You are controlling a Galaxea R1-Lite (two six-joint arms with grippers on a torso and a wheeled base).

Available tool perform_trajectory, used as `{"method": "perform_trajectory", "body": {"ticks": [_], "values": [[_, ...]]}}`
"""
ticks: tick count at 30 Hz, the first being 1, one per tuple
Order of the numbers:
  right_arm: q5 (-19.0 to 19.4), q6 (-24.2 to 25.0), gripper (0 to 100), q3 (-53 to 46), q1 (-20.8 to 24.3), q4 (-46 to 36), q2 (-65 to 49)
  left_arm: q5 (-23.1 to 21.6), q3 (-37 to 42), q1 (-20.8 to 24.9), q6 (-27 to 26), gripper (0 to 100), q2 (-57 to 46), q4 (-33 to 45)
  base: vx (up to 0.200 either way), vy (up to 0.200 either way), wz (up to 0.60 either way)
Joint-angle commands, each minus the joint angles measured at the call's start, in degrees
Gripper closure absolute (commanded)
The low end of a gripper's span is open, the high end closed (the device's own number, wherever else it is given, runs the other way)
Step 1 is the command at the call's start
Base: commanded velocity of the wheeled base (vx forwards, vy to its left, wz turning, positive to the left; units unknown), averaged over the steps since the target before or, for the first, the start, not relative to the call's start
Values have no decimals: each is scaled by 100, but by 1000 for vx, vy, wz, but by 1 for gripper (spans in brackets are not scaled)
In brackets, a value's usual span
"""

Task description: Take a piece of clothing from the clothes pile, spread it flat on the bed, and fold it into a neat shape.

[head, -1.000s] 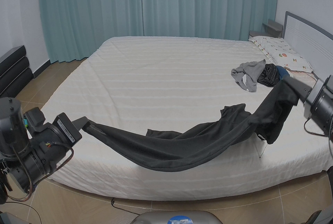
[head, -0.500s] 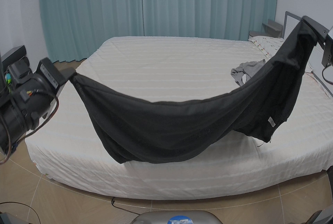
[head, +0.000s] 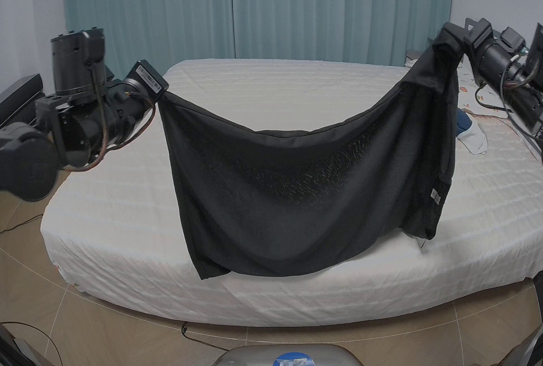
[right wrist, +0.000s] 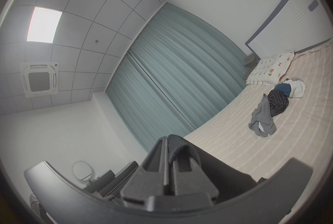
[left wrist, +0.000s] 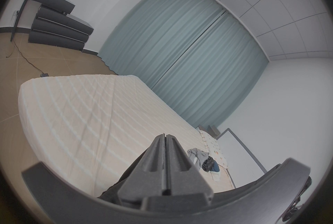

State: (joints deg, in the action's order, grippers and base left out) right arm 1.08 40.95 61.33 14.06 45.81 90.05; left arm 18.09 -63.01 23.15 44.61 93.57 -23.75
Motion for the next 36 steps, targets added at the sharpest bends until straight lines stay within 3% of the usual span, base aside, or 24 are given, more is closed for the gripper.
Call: {"method": "perform_trajectory", "body": {"ticks": [1, 8, 23, 32, 36], "values": [[-38, -8, 100, 318, -52, 446, 1173, -34, -721, -188, 31, 100, 1198, 46, 0, 0, 0], [-65, -25, 100, 476, -70, 569, 1717, -122, -1090, -285, 13, 100, 1875, 46, 0, 0, 0], [-196, -52, 100, 1100, -210, 701, 2508, -227, -2294, -478, 22, 100, 2798, 81, 200, 0, 0], [-319, -175, 100, 1566, -272, 666, 3203, -359, -3375, -496, 13, 100, 3650, 608, 200, 0, 0], [-328, -307, 100, 1628, -333, 710, 3607, -359, -3789, -513, 22, 100, 4107, 775, 0, 0, 0]]}}
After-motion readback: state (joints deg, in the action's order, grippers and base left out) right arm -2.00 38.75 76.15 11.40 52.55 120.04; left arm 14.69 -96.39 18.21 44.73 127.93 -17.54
